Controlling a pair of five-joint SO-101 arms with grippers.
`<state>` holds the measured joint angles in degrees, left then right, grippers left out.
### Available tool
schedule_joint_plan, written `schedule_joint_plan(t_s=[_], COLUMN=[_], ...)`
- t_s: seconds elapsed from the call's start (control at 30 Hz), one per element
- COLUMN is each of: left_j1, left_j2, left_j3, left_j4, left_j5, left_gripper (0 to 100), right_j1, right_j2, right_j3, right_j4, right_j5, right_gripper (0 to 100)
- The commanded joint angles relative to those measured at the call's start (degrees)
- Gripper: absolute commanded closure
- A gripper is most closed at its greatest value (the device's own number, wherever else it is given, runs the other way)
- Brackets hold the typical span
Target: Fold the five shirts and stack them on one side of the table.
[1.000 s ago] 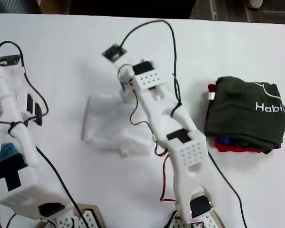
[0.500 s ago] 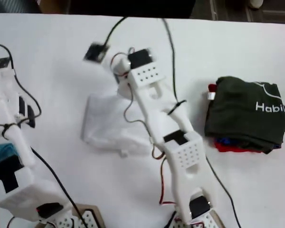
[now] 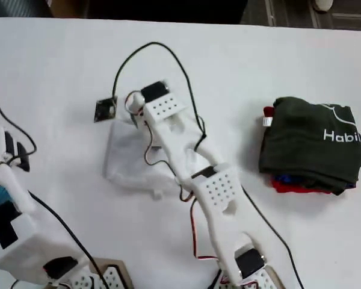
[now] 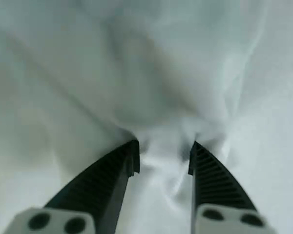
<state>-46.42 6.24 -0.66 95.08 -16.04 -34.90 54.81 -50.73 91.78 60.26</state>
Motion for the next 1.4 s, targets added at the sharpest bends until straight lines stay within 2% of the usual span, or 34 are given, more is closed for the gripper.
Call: schedule_joint_plan(t_s=[0.0, 0.1, 0.4, 0.47, 0.57, 0.67, 0.83, 1.0, 1.17, 1.37], left_j1=[-0.6, -0.6, -0.6, -0.6, -0.6, -0.6, -0.6, -0.4, -0.4, -0.4], left_j2=[-3.0, -3.2, -3.3, -3.3, -3.3, -3.3, -3.3, -3.0, -2.9, -2.9], left_j3=[-0.1, -0.1, -0.1, -0.1, -0.1, -0.1, -0.1, -0.4, -0.1, -0.1], left_j4=[1.2, 1.2, 1.2, 1.2, 1.2, 1.2, 0.7, 0.4, -1.0, -1.0], left_j5=[-0.6, -0.5, -0.4, -0.4, -0.4, -0.5, -0.5, -0.5, -0.4, -0.5], left_gripper=[84, 84, 84, 84, 84, 84, 84, 84, 84, 84], right_j1=[0.2, 0.4, 0.3, 0.2, 0.6, 1.1, 1.1, 1.4, 1.5, 1.5], right_j2=[0.8, 2.2, 5.0, 5.0, 5.0, 4.4, 1.4, -2.0, -5.5, -5.8], right_j3=[-2.3, -2.3, -2.3, -1.7, -1.7, -1.7, -0.3, -0.4, -1.8, -5.2], right_j4=[-2.6, -2.5, 3.8, 5.0, 5.1, 5.8, 5.9, 5.2, 5.2, 3.6], right_j5=[0.4, 0.1, 0.7, 2.8, 2.9, -1.8, -8.1, -10.5, -9.5, -5.2], right_gripper=[78.5, 74.5, 75.1, 81.1, 98.5, 94.6, 97.5, 92.6, 77.9, 77.2])
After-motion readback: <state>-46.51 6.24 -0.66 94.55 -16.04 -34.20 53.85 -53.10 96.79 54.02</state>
